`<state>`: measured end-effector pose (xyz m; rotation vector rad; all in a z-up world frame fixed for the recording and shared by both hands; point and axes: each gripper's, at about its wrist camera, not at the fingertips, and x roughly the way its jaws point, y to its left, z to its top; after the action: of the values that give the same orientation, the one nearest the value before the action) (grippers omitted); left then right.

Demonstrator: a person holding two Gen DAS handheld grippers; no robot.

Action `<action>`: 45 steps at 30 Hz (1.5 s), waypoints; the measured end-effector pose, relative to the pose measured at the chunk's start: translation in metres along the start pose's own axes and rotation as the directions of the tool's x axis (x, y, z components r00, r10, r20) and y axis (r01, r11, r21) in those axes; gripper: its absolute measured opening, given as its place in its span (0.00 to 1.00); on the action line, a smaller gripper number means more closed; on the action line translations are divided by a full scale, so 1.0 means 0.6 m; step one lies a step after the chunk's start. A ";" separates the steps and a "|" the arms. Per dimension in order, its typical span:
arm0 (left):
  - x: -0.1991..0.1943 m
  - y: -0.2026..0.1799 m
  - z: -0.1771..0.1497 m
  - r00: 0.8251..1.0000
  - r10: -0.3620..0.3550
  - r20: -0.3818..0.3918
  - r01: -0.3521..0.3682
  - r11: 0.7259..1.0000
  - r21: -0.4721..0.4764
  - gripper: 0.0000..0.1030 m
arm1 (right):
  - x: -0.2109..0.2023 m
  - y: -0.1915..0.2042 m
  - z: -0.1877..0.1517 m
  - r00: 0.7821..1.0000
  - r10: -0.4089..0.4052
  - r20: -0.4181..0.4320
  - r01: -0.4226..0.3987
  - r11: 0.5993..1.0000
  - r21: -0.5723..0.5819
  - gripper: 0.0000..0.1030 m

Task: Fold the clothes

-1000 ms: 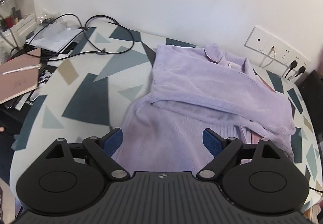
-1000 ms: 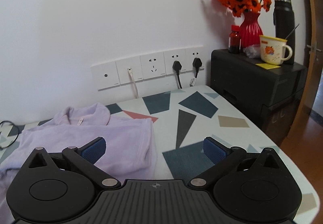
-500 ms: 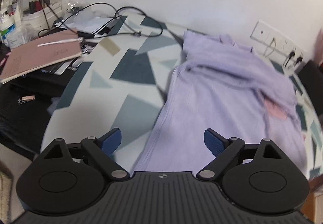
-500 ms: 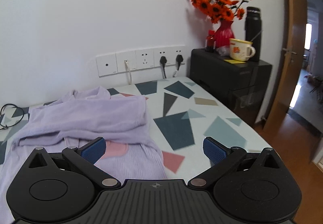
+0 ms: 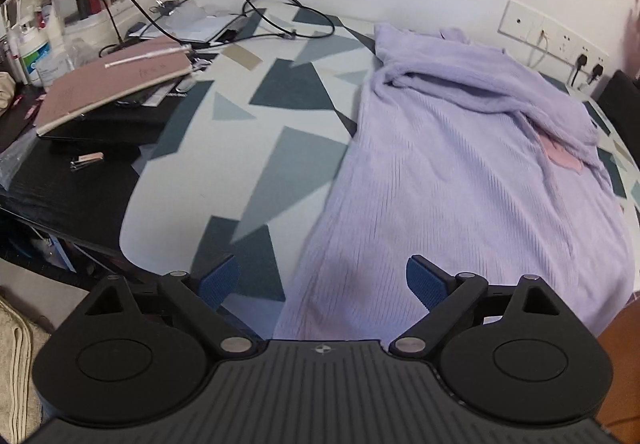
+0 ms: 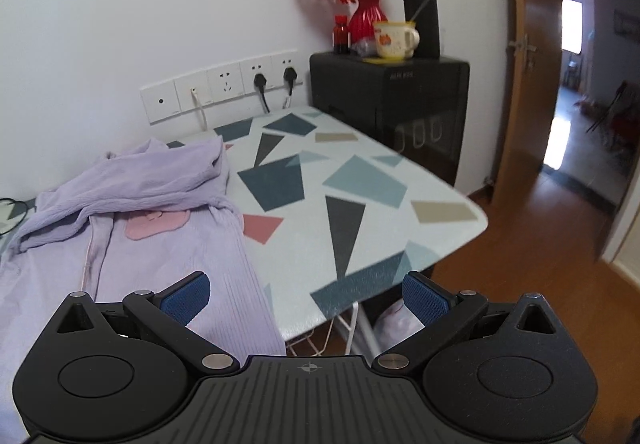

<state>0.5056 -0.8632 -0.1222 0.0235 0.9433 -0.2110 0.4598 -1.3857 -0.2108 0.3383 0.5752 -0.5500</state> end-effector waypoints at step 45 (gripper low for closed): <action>0.155 -0.072 0.011 0.997 0.059 -0.040 -0.048 0.970 0.236 0.90 | 0.190 0.025 -0.030 0.972 0.222 -0.079 -0.227 0.973 -0.050 0.86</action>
<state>0.5554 -0.9221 -0.1899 0.2736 0.9590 -0.2720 0.5412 -1.4102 -0.2909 0.3635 0.6129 -0.3030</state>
